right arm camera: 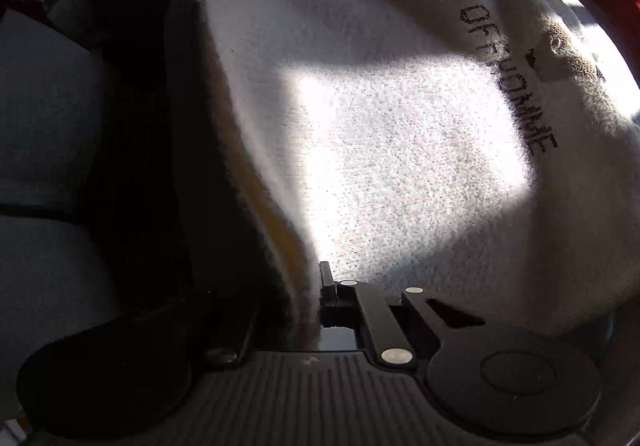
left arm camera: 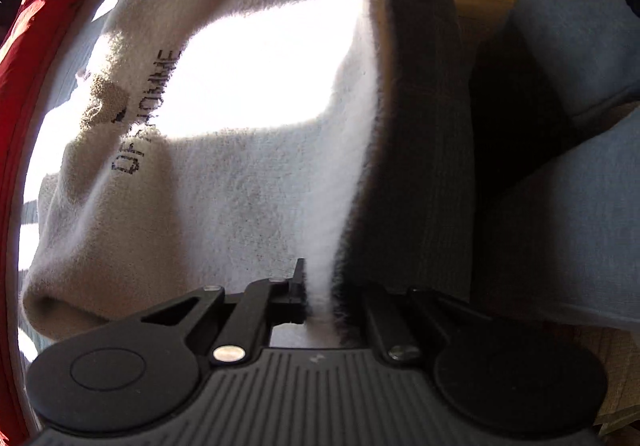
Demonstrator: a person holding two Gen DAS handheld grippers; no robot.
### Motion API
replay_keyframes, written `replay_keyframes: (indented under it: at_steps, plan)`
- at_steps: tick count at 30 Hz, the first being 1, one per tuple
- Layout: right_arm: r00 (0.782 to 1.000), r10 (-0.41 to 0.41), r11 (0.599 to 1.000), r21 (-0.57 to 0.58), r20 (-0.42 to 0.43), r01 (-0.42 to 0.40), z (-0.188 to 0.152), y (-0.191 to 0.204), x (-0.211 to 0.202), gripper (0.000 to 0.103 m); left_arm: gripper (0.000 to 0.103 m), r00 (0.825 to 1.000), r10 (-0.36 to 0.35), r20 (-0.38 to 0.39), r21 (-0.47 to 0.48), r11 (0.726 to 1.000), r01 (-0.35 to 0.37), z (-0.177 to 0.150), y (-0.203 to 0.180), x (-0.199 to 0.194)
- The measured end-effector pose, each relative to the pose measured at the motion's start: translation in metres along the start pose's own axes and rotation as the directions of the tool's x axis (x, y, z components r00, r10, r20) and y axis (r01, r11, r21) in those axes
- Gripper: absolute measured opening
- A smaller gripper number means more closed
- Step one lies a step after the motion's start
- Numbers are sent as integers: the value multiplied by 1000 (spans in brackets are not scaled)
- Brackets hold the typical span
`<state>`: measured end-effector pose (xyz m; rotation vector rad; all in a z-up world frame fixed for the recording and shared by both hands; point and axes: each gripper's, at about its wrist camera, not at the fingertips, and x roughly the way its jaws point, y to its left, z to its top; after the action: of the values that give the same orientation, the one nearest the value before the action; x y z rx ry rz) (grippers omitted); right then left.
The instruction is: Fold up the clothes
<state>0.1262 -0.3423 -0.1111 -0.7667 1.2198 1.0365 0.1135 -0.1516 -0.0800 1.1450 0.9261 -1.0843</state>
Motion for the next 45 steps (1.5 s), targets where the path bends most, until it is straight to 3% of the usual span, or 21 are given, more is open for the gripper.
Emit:
replay_keyframes:
  at_steps: [6,11,16,19,22,23,28,32,35,38,41,43,45]
  plan:
    - [993,110,994,28,-37,-109,-10,13,14,9,4,997,-71,-18,-84,994,69,-4,-9,14]
    - [986,152,987,58,-69,-148,-22,21,26,9,4,993,-116,-11,-90,989,115,-7,-17,16]
    - [976,207,970,144,-69,-196,-26,16,31,18,12,990,-138,-9,-117,984,136,-13,-18,18]
    - [972,222,965,159,-81,-208,-34,21,26,31,13,985,-172,-21,-163,972,167,-21,-17,7]
    - [971,219,960,199,-97,-197,-44,23,19,35,14,980,-191,-52,-188,966,178,-33,-16,-9]
    - [972,210,961,207,-101,-186,-46,24,14,35,19,980,-188,-60,-196,965,173,-36,-14,-15]
    - [983,172,952,268,-64,-149,-45,17,-15,40,21,995,-90,-53,-306,950,69,-30,32,-30]
    - [994,94,924,368,58,-109,-7,-42,-28,46,19,1000,8,26,-413,911,4,-12,79,-14]
    - [989,29,901,424,143,-88,8,-72,-26,48,22,993,40,109,-466,885,16,-1,105,-3]
    - [987,1,873,481,161,-79,16,-98,-4,48,23,989,49,136,-485,874,23,8,117,19]
    - [992,-16,862,504,124,-49,10,-106,18,48,23,994,28,110,-498,867,31,4,117,42]
    - [991,-26,865,499,130,-43,2,-99,20,52,23,997,-13,73,-522,852,49,-4,112,59]
    - [988,-17,852,520,155,-67,-3,-95,21,72,22,997,-6,80,-540,840,49,-12,104,61]
